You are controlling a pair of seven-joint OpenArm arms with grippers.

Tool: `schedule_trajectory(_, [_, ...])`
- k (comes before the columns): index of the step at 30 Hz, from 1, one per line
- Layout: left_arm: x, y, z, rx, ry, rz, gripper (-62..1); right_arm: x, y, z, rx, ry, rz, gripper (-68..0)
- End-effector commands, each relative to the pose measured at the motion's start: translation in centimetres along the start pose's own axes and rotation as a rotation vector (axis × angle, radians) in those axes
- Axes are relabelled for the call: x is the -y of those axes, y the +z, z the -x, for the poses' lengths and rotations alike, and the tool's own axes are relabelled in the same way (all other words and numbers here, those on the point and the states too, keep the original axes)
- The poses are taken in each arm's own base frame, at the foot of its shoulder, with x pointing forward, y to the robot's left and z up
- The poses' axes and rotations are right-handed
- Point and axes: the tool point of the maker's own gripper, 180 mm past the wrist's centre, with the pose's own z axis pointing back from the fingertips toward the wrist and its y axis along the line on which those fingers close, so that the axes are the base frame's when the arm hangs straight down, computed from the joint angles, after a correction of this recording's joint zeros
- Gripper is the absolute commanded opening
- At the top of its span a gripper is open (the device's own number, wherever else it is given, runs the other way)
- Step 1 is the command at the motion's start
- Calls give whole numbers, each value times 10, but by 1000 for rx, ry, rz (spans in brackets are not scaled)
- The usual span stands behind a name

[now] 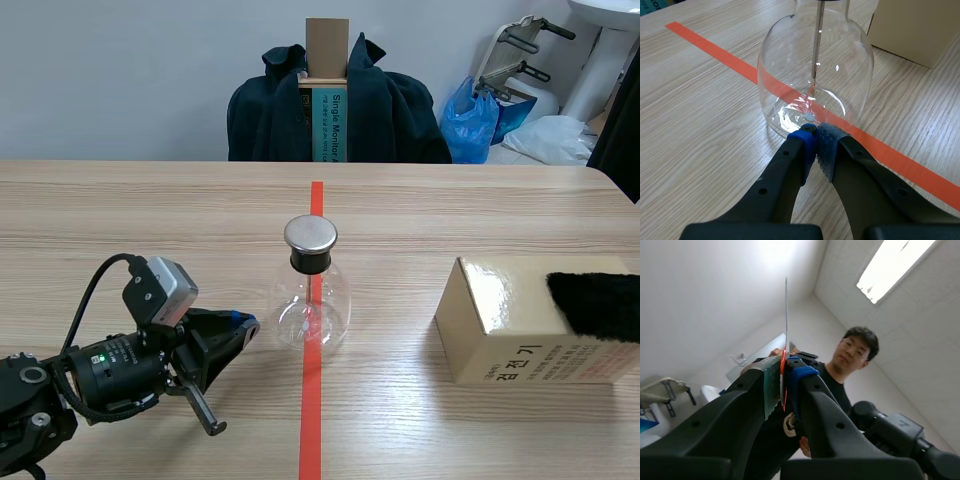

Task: Do the electroscope experiment.
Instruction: 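Bring the plate to the electroscope and point at the metal foil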

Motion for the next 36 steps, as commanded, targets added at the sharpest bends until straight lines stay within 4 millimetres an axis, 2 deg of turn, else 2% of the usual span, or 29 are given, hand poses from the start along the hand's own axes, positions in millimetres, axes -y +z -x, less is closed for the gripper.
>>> schedule_trajectory(1, [-5,-2,-11,37,-11,-15,-577,-5,-3,-3,9,8,3,-669])
schedule_trajectory(6, [-6,-2,-11,34,-16,-23,-577,-53,3,-18,24,-3,-84,-669])
schedule_trajectory(16, [-9,-2,-11,34,-24,-37,-577,-122,20,-62,75,-32,-216,-669])
schedule_trajectory(20, [-9,-2,-11,34,-24,-37,-577,-151,32,-76,101,-19,-289,-669])
schedule_trajectory(26, [-9,-2,-11,34,-24,-37,-577,-192,58,-85,130,2,-411,-669])
schedule_trajectory(31, [-9,-2,-11,35,-24,-37,-577,-211,86,-96,184,18,-440,-669])
schedule_trajectory(36, [-9,-2,-11,35,-24,-37,-577,-218,108,-107,224,17,-456,-669])
